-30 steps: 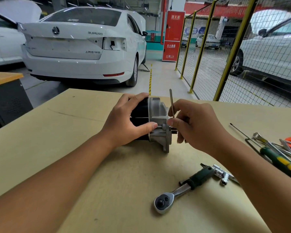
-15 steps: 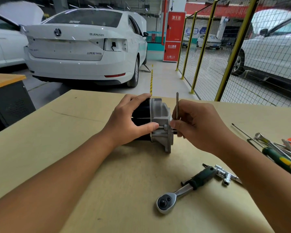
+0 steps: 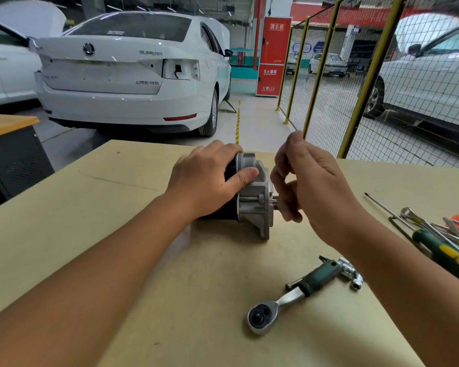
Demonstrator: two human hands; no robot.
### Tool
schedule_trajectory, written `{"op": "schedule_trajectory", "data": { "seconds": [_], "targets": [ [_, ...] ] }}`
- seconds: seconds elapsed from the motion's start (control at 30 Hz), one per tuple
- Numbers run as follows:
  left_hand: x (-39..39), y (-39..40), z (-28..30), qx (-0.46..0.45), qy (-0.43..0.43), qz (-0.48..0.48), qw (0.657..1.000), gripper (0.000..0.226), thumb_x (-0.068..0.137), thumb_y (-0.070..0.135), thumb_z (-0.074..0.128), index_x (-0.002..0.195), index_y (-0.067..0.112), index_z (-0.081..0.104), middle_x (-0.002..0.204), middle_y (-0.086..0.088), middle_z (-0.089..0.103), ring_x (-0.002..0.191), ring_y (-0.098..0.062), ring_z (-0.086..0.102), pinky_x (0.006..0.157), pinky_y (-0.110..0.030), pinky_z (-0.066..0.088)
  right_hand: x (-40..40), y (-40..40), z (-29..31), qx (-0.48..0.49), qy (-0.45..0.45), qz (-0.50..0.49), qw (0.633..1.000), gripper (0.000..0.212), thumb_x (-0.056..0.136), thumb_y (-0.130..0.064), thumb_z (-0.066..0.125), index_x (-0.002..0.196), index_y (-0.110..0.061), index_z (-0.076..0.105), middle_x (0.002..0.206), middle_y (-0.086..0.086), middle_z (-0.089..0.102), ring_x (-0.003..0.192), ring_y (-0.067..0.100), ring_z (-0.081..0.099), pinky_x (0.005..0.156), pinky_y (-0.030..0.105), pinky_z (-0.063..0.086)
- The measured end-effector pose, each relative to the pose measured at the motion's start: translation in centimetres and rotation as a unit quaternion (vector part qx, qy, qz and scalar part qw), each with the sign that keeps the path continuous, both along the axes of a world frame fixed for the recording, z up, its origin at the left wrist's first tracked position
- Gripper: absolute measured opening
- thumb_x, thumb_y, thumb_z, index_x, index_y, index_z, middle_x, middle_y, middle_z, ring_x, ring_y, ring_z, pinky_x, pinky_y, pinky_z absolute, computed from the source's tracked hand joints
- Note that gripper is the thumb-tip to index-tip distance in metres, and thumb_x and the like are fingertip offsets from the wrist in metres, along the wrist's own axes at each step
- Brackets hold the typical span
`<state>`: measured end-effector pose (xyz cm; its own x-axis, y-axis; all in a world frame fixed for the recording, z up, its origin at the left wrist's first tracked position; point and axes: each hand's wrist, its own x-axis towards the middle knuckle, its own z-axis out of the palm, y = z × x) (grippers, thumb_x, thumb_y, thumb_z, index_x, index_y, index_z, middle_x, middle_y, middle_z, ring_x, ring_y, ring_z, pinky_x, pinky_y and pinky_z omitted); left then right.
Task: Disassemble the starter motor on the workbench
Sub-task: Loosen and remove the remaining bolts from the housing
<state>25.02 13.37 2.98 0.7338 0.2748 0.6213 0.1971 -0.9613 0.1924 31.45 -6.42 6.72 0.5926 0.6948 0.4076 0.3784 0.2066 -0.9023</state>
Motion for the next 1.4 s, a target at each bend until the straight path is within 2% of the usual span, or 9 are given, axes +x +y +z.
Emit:
{"op": "schedule_trajectory", "data": {
  "seconds": [0.13,0.23,0.33,0.43,0.57,0.7,0.93,1.17,1.4],
  "targets": [
    [0.1,0.3,0.0,-0.003,-0.001,-0.005,1.000,0.061,0.090,0.080,0.031,0.124,0.037,0.057,0.106,0.012,0.058,0.101,-0.023,0.058,0.074,-0.037,0.042,-0.5,0.1,-0.4,0.029,-0.031,-0.003,0.999,0.049,0.107,-0.039,0.041,0.071,-0.006,0.048,0.066,0.024,0.042,0.041,0.015,0.036,0.039,0.018,0.031],
    [0.5,0.6,0.2,-0.028,0.007,0.002,1.000,0.060,0.090,0.081,0.031,0.122,0.037,0.057,0.100,0.014,0.054,0.097,-0.023,0.058,0.073,-0.038,0.043,-1.9,0.2,-2.2,0.015,-0.172,0.020,0.985,0.040,0.099,-0.034,0.045,0.061,-0.024,0.047,0.056,-0.006,0.039,0.051,0.006,0.035,0.050,0.025,0.029],
    [0.6,0.7,0.1,-0.035,0.003,-0.009,0.999,0.060,0.089,0.080,0.033,0.122,0.036,0.058,0.098,0.014,0.052,0.095,-0.022,0.058,0.071,-0.037,0.043,-2.6,0.5,-3.7,0.031,-0.203,0.059,0.977,0.036,0.101,-0.028,0.047,0.065,-0.021,0.045,0.058,-0.012,0.037,0.052,0.008,0.033,0.052,0.026,0.027],
    [0.3,0.6,-0.3,-0.030,-0.010,-0.025,0.999,0.060,0.088,0.079,0.034,0.123,0.036,0.057,0.099,0.015,0.052,0.094,-0.017,0.053,0.070,-0.035,0.039,-1.4,0.5,-3.1,0.069,-0.180,0.034,0.981,0.032,0.102,-0.034,0.045,0.071,-0.029,0.053,0.059,-0.010,0.048,0.049,0.008,0.043,0.050,0.024,0.034],
    [-0.1,0.6,-0.5,-0.031,0.003,-0.031,0.999,0.064,0.088,0.080,0.034,0.128,0.035,0.054,0.109,0.013,0.056,0.100,-0.016,0.053,0.073,-0.034,0.038,1.1,0.0,-2.8,0.074,-0.100,-0.027,0.992,0.038,0.101,-0.041,0.044,0.079,-0.014,0.056,0.069,0.010,0.063,0.036,0.021,0.050,0.040,0.021,0.035],
    [-0.2,0.7,-0.6,-0.016,-0.001,-0.034,0.999,0.066,0.090,0.078,0.035,0.133,0.032,0.054,0.113,0.009,0.058,0.103,-0.018,0.055,0.074,-0.034,0.040,3.3,-0.5,-3.4,-0.106,-0.248,-0.114,0.956,0.018,0.103,-0.018,0.053,0.090,-0.010,0.061,0.066,0.000,0.064,0.053,0.015,0.062,0.056,0.035,0.050],
    [-0.8,0.9,-1.7,0.027,-0.068,-0.059,0.996,0.067,0.091,0.067,0.051,0.141,0.022,0.058,0.120,-0.001,0.063,0.106,-0.025,0.056,0.078,-0.041,0.052,4.3,-2.0,-2.3,-0.188,-0.197,-0.002,0.962,0.018,0.091,0.002,0.068,0.085,-0.014,0.066,0.071,0.003,0.075,0.064,0.017,0.075,0.066,0.025,0.061],
    [-1.5,1.2,-2.1,-0.087,-0.089,-0.139,0.983,0.080,0.077,0.064,0.073,0.145,0.026,0.056,0.128,0.002,0.057,0.112,-0.020,0.060,0.090,-0.048,0.055,3.9,-1.1,-2.7,-0.140,-0.135,-0.037,0.980,0.011,0.095,0.003,0.063,0.088,-0.005,0.061,0.062,0.014,0.069,0.055,0.033,0.071,0.055,0.047,0.061],
    [-1.4,0.8,-2.1,-0.068,-0.093,-0.115,0.987,0.086,0.071,0.069,0.072,0.145,0.029,0.056,0.127,0.006,0.059,0.115,-0.022,0.056,0.088,-0.049,0.055,3.5,-0.6,-2.9,-0.149,-0.216,-0.064,0.963,0.020,0.094,0.001,0.065,0.085,-0.016,0.060,0.060,0.003,0.068,0.047,0.015,0.068,0.045,0.025,0.055]
  ]
}}
